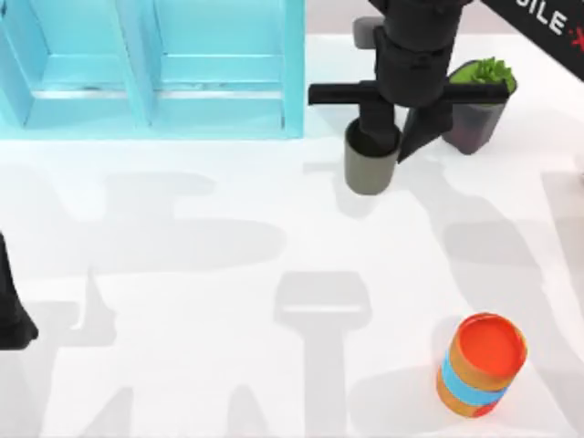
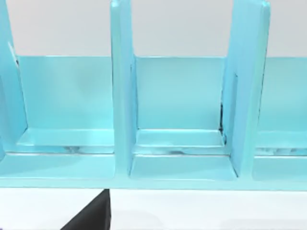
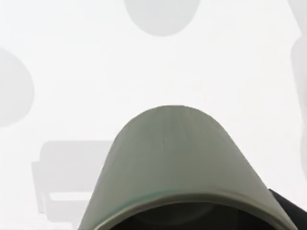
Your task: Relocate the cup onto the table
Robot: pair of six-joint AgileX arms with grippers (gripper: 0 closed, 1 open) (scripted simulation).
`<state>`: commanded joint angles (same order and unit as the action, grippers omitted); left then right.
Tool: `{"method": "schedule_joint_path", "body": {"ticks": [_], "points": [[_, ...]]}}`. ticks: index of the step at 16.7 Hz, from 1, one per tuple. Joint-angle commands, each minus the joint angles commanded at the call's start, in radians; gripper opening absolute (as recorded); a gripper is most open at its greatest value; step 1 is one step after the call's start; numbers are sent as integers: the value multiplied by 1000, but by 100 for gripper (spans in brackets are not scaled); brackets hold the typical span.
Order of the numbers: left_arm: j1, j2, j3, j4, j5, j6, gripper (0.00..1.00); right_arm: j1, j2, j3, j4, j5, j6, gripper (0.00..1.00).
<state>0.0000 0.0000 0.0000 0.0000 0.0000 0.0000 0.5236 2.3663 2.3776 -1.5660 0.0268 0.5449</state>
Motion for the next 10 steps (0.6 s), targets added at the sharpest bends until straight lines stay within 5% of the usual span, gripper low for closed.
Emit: {"method": "schedule_joint_path", "body": {"ticks": [10], "points": [[0,0,0,0,0,0,100,14,-11,-258,243,0,15,0]]}}
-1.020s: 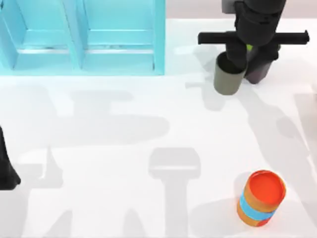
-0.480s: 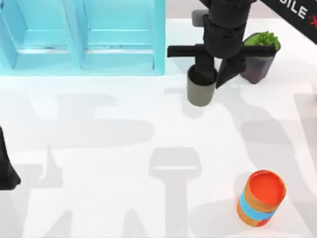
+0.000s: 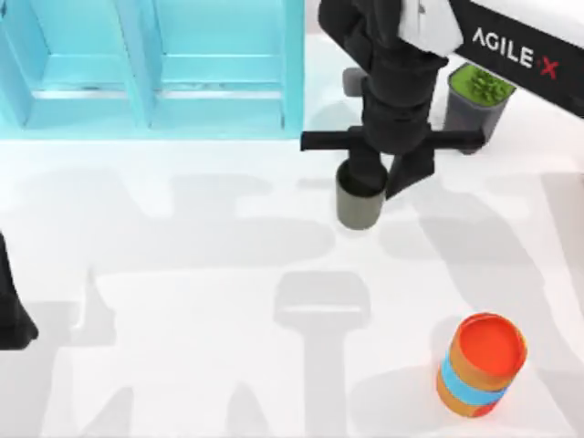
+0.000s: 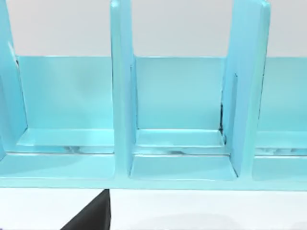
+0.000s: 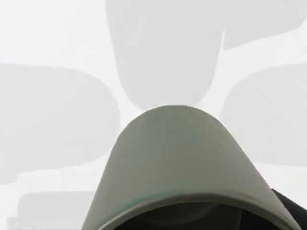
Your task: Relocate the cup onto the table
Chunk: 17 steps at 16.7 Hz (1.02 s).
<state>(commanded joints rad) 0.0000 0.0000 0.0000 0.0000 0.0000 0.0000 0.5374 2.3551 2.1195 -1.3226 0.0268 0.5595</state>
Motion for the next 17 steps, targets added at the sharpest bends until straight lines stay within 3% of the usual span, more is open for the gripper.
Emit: {"method": "schedule_joint_path", "body": {"ticks": [5,17], "points": [[0,0,0,0,0,0,100,2,-3,-25,24,0,1,0],[0,0,0,0,0,0,100,2,-3,-25,24,0,1,90]]}}
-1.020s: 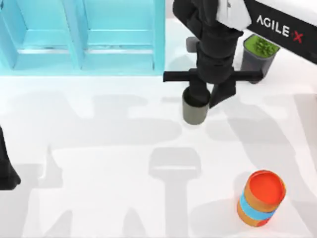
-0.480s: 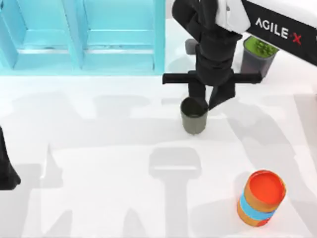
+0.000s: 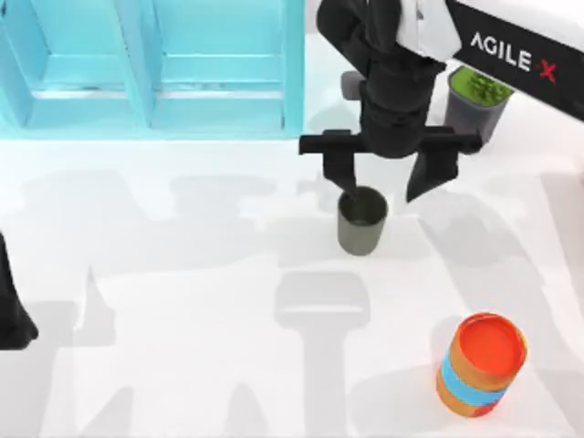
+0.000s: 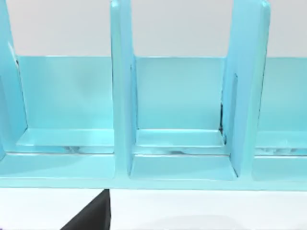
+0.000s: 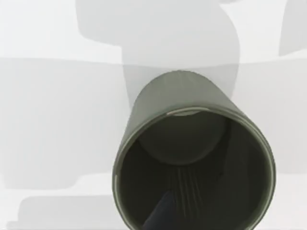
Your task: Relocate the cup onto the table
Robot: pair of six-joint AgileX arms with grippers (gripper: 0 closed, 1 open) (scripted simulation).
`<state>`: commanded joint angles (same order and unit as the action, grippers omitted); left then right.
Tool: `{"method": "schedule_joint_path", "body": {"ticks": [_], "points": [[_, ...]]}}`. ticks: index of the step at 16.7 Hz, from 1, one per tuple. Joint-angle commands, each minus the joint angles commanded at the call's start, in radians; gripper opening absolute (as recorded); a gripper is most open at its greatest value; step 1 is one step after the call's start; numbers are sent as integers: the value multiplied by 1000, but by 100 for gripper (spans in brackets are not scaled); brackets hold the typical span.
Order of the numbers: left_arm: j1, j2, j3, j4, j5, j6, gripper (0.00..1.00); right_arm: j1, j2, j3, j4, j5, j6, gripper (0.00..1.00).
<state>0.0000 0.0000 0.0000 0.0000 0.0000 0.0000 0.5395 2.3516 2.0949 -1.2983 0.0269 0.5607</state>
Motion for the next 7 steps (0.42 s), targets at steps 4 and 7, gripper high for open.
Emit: {"method": "schedule_joint_path", "body": {"ticks": [4,7], "points": [[0,0,0,0,0,0,100,0,0,0,0,0,0,100],[0,0,0,0,0,0,100,0,0,0,0,0,0,100]]}}
